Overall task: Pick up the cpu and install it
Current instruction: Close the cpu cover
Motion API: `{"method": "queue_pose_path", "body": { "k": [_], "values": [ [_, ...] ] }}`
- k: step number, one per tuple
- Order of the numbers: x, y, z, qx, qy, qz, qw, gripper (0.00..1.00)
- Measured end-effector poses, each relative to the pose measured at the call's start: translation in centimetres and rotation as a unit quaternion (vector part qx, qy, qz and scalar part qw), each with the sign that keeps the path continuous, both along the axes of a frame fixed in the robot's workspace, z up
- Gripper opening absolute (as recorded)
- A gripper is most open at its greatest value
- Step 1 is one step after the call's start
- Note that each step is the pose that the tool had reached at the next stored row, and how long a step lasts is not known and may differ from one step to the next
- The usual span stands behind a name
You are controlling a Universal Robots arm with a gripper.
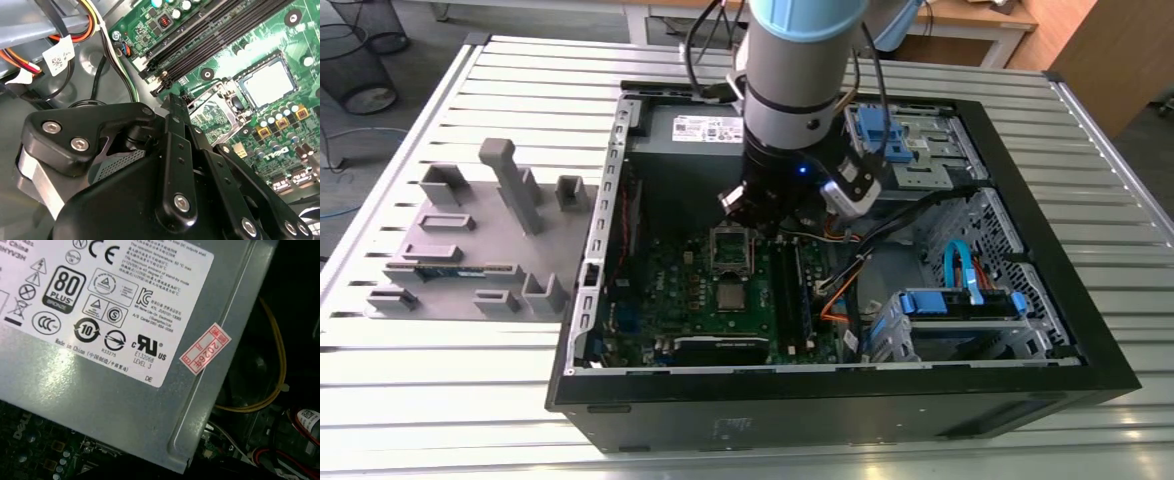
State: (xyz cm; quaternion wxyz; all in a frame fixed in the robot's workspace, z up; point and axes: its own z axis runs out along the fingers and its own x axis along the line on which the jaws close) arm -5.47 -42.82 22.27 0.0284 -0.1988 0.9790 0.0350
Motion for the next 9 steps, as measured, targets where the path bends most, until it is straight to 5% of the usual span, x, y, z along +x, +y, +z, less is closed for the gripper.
{"method": "queue_pose_path", "body": {
  "k": [9],
  "values": [
    [0.09,0.12,-0.38,-0.0001,0.0001,0.031,0.99953,0.11]
  ]
}}
